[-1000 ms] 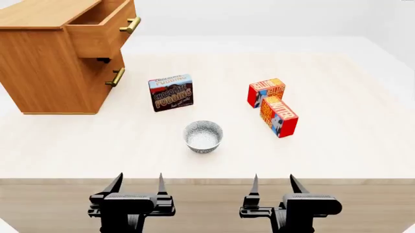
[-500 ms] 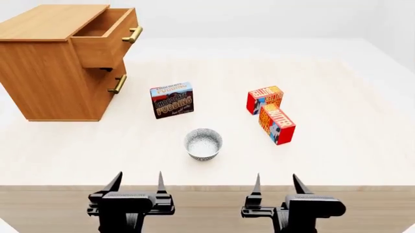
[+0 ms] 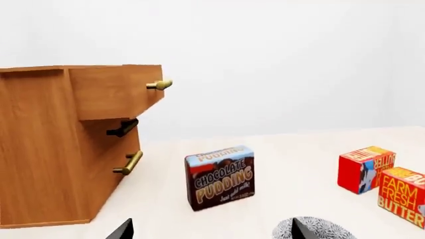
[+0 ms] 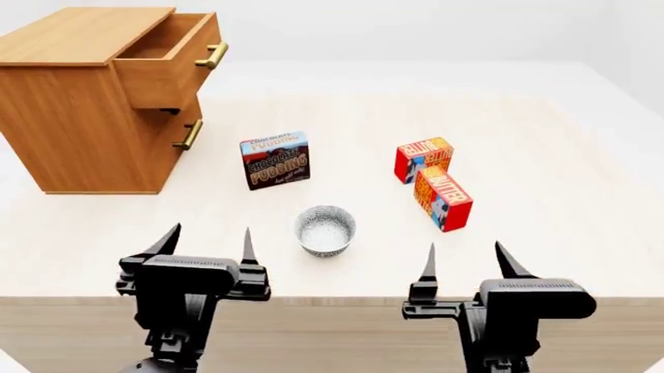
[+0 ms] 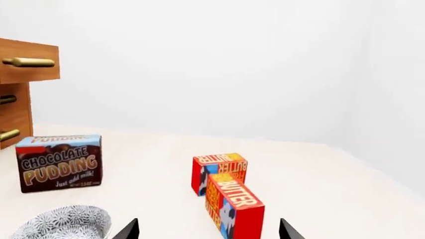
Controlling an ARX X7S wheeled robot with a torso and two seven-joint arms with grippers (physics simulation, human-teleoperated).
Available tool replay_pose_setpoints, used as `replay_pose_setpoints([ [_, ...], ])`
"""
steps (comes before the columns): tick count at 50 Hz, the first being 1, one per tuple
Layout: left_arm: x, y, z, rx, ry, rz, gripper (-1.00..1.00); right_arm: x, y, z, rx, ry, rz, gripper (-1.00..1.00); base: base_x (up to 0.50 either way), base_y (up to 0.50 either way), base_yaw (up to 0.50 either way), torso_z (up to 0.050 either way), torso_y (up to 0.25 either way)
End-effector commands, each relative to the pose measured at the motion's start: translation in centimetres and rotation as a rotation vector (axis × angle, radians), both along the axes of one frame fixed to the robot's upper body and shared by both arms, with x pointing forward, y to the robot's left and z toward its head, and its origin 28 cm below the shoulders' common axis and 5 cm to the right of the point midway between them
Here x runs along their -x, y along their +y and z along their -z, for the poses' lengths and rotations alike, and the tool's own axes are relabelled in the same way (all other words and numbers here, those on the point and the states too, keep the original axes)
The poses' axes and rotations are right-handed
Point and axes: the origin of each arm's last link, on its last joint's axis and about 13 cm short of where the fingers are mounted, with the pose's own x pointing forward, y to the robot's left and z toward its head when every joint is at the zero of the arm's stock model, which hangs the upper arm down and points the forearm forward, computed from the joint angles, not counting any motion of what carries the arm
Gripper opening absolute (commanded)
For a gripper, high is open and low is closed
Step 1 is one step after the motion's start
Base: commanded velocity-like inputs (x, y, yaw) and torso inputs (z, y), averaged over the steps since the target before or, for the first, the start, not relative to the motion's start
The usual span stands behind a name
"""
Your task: Put the bowl in the top drawer of the cabinet.
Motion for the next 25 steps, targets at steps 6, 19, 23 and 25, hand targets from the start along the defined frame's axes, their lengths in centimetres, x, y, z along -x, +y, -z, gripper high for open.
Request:
replay_pose_setpoints([
  [6, -2.0, 1.1, -9.4, -0.042, -0.059, 0.027, 1.00, -0.2, -1.9, -8.7, 0.088, -0.059, 0.035, 1.00, 0.00, 0.00, 0.00, 0.000, 0.000],
  [19, -4.0, 2.1, -16.2, -0.060, -0.068, 0.023, 1.00, -1.1, -3.4, -14.4, 0.140, -0.084, 0.080, 1.00, 0.00, 0.00, 0.00, 0.000, 0.000],
  [23, -4.4, 2.4, -18.1, -0.074, -0.094, 0.021, 1.00, -1.4, -3.8, -15.9, 0.148, -0.095, 0.097, 1.00, 0.00, 0.00, 0.00, 0.000, 0.000],
  [25, -4.5, 2.5, -18.7, -0.084, -0.105, 0.019, 1.00, -1.5, -3.9, -16.3, 0.152, -0.100, 0.104, 1.00, 0.00, 0.00, 0.00, 0.000, 0.000],
])
